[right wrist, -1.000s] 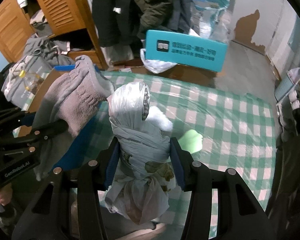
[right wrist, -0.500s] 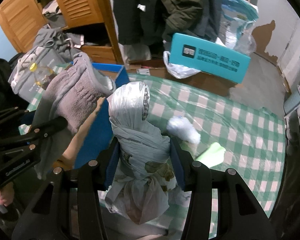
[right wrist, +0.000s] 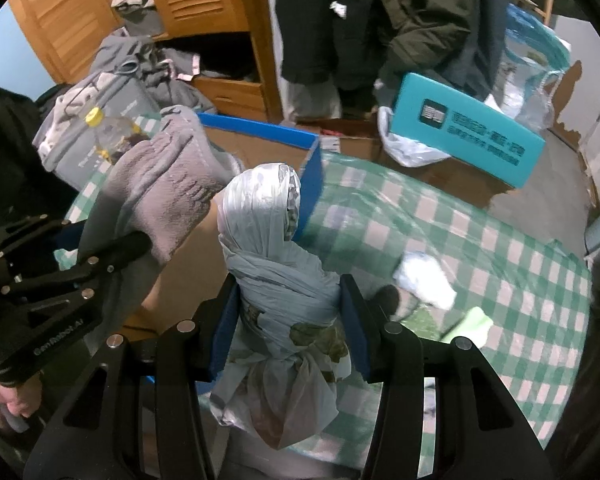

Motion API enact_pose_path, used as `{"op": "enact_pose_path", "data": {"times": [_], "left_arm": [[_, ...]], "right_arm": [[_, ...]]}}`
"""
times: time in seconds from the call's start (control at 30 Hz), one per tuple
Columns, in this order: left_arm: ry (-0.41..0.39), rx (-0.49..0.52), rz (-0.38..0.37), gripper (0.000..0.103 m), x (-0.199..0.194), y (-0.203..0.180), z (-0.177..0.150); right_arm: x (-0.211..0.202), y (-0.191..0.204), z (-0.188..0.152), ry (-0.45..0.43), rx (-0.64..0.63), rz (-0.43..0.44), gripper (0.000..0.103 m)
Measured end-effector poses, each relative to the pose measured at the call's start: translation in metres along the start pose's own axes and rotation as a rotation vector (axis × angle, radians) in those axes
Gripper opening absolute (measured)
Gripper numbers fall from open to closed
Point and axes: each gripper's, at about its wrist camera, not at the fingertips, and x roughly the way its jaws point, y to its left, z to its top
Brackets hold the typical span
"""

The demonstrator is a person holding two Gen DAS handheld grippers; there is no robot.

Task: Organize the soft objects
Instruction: 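Carry the grey sock and cloth bundle with both tools over the cardboard box, then open both tools to drop the sock and bundle into the box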

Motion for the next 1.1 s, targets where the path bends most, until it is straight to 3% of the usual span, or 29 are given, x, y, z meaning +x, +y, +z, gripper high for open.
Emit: {"op": "enact_pose_path", "data": {"times": [0.77,0.97,1.1], "left_arm": [[0.08,-0.104,0.074,0.035,0.031,0.061,-0.015],[0.091,-0.112,0.088,0.043,0.032,0.065,-0.016],[0.077,-0.102,0.097,0.045,0.028,0.064,-0.014]], "right_arm": [[0.049,0.065,0.028,0.061,-0.042,0.077,0.048],[0.053,0.067,0.029,0.066,-0.042,0.081,0.052],[0.053,0.066,0.029,0.062,-0.042,0.08,0.061]]}}
